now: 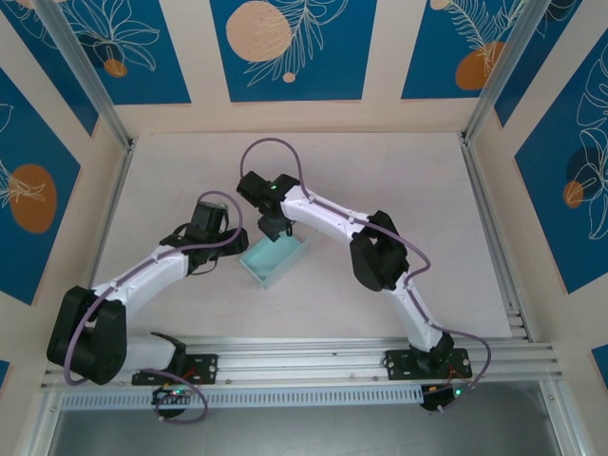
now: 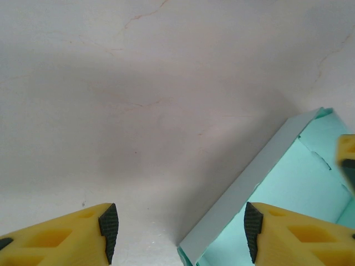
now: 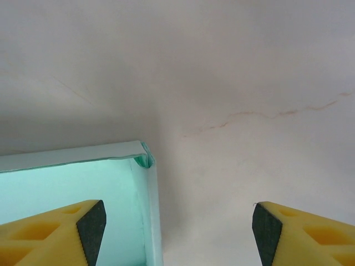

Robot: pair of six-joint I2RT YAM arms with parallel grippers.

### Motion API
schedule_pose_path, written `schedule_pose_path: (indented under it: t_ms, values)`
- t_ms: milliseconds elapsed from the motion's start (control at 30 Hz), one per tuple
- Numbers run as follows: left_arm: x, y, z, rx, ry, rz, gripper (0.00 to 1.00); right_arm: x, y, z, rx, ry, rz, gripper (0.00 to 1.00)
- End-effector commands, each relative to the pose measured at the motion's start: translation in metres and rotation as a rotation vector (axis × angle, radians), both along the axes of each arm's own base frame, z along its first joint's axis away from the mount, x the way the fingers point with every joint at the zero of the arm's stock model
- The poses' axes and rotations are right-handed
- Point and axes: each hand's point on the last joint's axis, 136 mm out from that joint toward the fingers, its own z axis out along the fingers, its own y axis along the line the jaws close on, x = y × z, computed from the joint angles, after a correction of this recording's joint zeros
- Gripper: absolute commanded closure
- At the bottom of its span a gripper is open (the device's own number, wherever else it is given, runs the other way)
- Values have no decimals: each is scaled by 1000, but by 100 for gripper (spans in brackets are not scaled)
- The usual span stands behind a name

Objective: Fold the paper box

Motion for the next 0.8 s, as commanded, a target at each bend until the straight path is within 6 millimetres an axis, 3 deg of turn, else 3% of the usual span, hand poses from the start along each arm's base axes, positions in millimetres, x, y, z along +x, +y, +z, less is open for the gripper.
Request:
schedule_pose_path:
  t_ms: [0,133,200,267,367,467,567,633,767]
  values:
    - [3,5,-10,-4,20,8,39,-6,5,94,107,-158,29,29]
    - [8,19,-19,51,49,43,44,-22,-10,155,197,-273,-10,33]
    - [10,29,-22,86,59,65,45,-33,-30,177,250,-316,-72,33]
    - [11,34,-25,114,72,72,46,-44,-52,189,294,-349,-138,33]
    - [12,35,-35,136,109,58,47,-65,-92,192,345,-372,-271,33]
    - [10,30,-48,124,142,38,47,-86,-138,174,388,-361,-452,33]
    - [9,28,-59,121,161,28,48,-110,-168,140,444,-280,-585,35]
    - [8,27,-64,125,176,18,49,-123,-169,111,516,-180,-622,41]
    - [4,22,-73,97,201,-1,51,-141,-144,59,690,44,-632,50]
